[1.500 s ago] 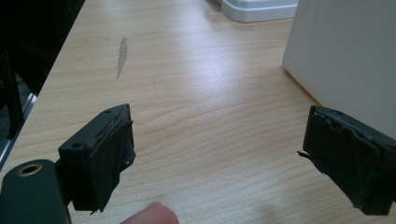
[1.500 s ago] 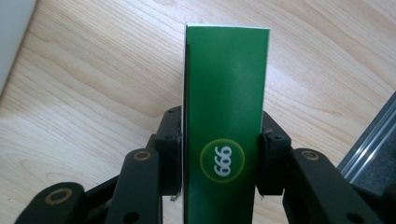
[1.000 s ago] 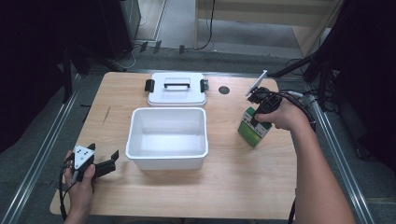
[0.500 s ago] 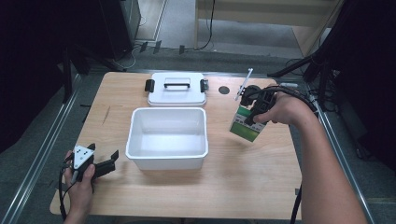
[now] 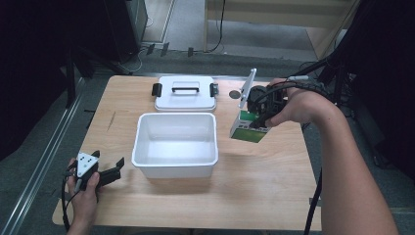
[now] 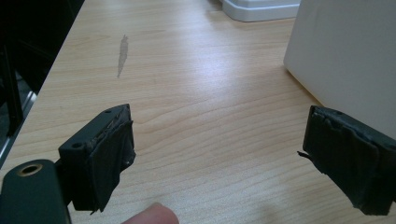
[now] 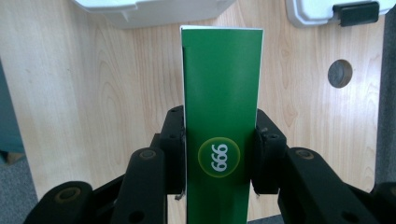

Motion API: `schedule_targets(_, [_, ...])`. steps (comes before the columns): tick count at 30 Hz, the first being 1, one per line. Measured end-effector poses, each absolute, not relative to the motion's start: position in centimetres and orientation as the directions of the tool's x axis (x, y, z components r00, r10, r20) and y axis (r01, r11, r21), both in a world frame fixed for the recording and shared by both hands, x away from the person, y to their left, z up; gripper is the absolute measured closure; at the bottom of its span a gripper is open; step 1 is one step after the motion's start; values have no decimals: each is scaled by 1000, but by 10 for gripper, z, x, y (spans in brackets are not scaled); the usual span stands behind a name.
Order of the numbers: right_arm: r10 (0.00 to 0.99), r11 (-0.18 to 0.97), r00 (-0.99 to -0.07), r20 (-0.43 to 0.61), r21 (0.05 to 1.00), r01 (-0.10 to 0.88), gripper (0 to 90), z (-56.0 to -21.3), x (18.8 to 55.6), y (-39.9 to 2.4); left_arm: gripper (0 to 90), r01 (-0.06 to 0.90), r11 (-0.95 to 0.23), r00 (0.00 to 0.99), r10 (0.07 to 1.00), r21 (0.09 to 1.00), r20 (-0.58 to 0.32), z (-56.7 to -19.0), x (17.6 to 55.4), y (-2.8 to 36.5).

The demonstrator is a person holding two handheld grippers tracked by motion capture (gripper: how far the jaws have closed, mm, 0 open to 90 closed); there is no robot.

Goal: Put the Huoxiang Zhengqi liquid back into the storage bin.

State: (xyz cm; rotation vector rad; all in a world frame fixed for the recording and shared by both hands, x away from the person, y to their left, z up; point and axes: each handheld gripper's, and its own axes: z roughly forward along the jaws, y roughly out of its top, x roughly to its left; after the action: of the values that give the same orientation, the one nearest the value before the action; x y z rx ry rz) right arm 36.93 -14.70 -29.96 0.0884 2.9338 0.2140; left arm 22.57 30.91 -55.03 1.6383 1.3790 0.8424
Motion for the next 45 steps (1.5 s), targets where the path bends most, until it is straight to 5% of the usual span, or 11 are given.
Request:
schedule_targets(23, [23,980,-988,-156,197,-8,643,-246,355,-91,97,443,-58,171,985,895,-21,-550,226,310])
schedule_targets(45, [-14,982,-991,-132,187,-39,643,-248,354,-25,97,448,-46,170,985,893,-35,-550,226,311])
